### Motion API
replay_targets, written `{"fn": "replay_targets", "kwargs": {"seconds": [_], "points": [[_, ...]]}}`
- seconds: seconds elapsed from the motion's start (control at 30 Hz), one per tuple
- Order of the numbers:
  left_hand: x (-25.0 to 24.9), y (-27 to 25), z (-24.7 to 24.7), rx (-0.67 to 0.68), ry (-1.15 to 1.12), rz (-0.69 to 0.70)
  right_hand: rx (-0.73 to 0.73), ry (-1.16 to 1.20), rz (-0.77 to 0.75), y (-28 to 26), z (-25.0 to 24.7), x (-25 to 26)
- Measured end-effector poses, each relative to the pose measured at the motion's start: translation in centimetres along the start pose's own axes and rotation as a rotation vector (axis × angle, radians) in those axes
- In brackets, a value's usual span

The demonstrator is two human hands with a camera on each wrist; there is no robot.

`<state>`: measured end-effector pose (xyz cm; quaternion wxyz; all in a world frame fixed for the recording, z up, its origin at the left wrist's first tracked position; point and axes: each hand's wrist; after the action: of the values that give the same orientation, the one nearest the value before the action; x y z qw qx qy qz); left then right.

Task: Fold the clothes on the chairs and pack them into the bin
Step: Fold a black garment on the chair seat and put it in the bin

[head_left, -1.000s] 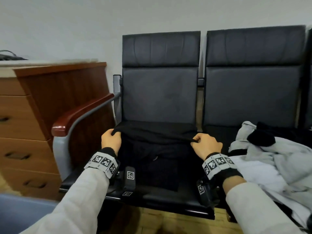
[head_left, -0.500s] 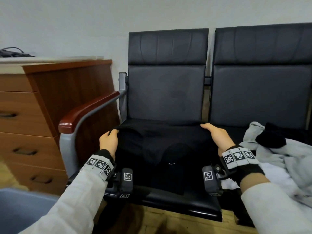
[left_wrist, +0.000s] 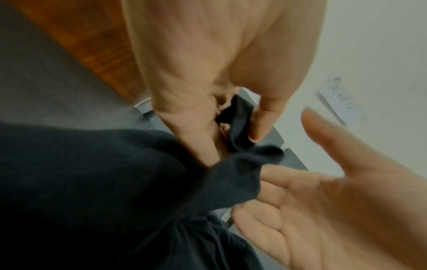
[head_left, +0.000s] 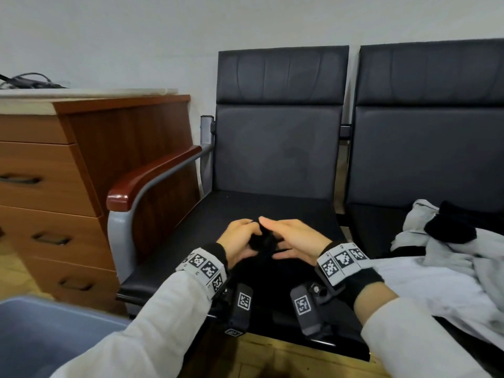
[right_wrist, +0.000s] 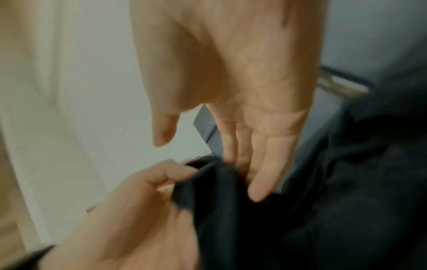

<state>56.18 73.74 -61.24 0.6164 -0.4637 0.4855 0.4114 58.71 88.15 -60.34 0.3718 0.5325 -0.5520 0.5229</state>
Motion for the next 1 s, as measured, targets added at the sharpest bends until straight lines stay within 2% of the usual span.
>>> {"fn": "replay_targets", "kwargs": {"seconds": [0.03,0.1,0.17,0.23,0.3,0.33,0.37,0.4,0.43,0.47,0.53,0.67,0.73,0.8,0.87,0.9,0.93,1.0], "points": [[0.1,-0.2,0.5,0.085,0.005,0.001,0.01,0.038,-0.004,0.1,0.3,-0.2],[0.1,-0.4,1.1,0.205,0.009,0.002,-0.117,0.074,-0.052,0.7,0.1,-1.0],[-0.2,-0.4,1.4,0.218,0.025,-0.001,-0.241,0.061,-0.106,1.1,-0.2,-1.5],[-0.6,0.1,1.3,0.045,0.088,0.064,-0.267,0.12,-0.139,1.2,-0.5,-1.5],[-0.7,1.4,0.3,-0.246,0.144,0.215,-0.225,0.192,-0.138,0.7,-0.6,-0.7],[-0.5,1.9,-0.3,-0.333,0.192,0.316,-0.169,0.228,-0.135,0.4,-0.5,-0.3],[-0.3,2.2,-0.9,-0.331,0.256,0.398,-0.101,0.26,-0.131,0.1,-0.3,0.1],[0.1,2.3,-1.3,-0.241,0.29,0.47,-0.032,0.281,-0.126,-0.3,0.0,0.5],[0.5,2.3,-1.4,-0.09,0.312,0.501,0.022,0.292,-0.119,-0.6,0.2,0.7],[0.8,2.0,-1.3,0.069,0.335,0.494,0.052,0.293,-0.113,-0.7,0.2,0.7],[2.1,2.4,-1.4,0.256,0.444,0.405,0.073,0.3,-0.101,-0.9,0.0,0.9],[4.1,2.6,-0.6,0.362,0.761,0.278,0.003,0.387,-0.073,-0.9,-0.9,0.6],[4.2,2.0,0.3,0.416,0.869,0.294,-0.004,0.402,-0.064,-0.8,-1.0,0.4],[4.4,2.2,0.8,0.429,0.859,0.299,-0.013,0.423,-0.069,-0.7,-1.0,0.4],[4.5,2.5,0.8,0.316,0.71,0.241,-0.054,0.476,-0.088,-0.5,-0.9,0.5],[4.4,2.7,0.6,0.197,0.657,0.224,-0.087,0.514,-0.105,-0.4,-1.0,0.6],[4.2,2.8,0.2,0.028,0.657,0.24,-0.117,0.55,-0.127,-0.2,-1.2,0.6],[3.1,2.8,-1.2,-0.406,0.627,0.364,-0.193,0.604,-0.174,0.1,-1.7,0.5]]}}
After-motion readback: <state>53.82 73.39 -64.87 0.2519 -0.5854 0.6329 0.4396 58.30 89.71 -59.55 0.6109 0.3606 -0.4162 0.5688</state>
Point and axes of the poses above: each hand's wrist, its own y-axis towards the middle knuckle, its own z-axis out of the palm, x = y × z, and after that the axes turned 1 degree about -x, right-handed
